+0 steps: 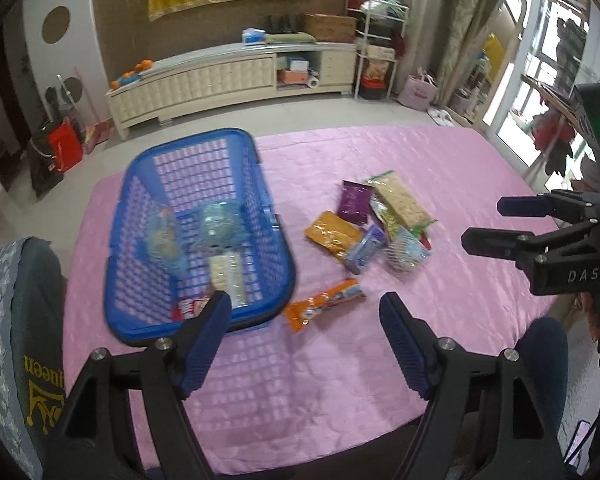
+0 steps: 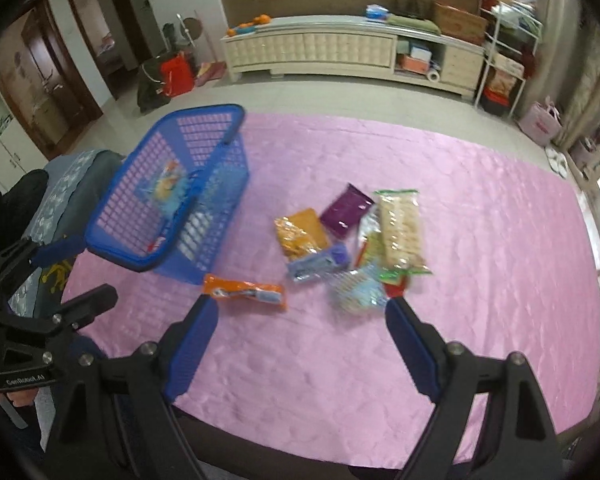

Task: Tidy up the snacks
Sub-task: 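Withdraw both open tools from the basket back over the snack pile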

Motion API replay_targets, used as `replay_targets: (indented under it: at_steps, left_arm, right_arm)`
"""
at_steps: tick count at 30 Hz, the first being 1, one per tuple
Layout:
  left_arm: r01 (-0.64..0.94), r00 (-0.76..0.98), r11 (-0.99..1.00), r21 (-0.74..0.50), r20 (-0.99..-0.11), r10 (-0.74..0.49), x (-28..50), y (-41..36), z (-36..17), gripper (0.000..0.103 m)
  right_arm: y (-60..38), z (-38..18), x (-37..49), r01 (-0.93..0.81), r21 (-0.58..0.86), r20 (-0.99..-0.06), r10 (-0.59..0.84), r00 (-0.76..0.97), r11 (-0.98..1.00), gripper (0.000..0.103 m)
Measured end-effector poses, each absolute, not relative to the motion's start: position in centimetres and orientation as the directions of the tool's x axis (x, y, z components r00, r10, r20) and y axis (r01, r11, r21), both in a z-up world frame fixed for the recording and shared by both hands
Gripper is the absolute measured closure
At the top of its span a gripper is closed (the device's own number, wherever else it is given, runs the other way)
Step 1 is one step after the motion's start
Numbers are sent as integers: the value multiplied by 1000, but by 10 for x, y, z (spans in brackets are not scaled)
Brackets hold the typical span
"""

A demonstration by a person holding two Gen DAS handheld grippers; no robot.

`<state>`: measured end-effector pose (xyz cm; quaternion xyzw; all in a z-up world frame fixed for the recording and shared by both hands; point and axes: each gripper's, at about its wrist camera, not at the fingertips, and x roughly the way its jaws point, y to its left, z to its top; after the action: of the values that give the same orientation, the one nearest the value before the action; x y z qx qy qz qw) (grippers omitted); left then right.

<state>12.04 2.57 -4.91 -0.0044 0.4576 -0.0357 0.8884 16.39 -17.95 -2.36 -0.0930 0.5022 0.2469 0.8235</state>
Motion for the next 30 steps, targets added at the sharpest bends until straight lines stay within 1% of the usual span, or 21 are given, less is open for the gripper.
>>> replay_targets:
  at_steps: [12, 19, 23, 28, 30]
  left_arm:
    - [142, 518, 989, -40, -848, -109, 154, -31, -78, 28]
    - [150, 472, 987, -58, -873, -123, 177, -56, -103, 28]
    - [137, 445, 985, -103, -882, -154, 192, -69, -116, 28]
    - [98, 442, 992, -83, -889, -118, 210, -93, -124, 28]
    - [86, 428, 991, -99, -895, -127, 217, -98, -128, 28]
  right_arm:
    - [-227, -57, 184, -456, 108, -894, 287, 343, 883, 14]
    - [-248, -82, 198, -430, 92, -908, 253, 334, 898, 14]
    - [-261, -94, 209, -408, 86, -913, 235, 333, 909, 14]
    - [-280, -102, 226, -375, 110, -912, 243, 329, 920, 14]
    - [-287, -104, 234, -362, 107, -913, 236, 333, 926, 14]
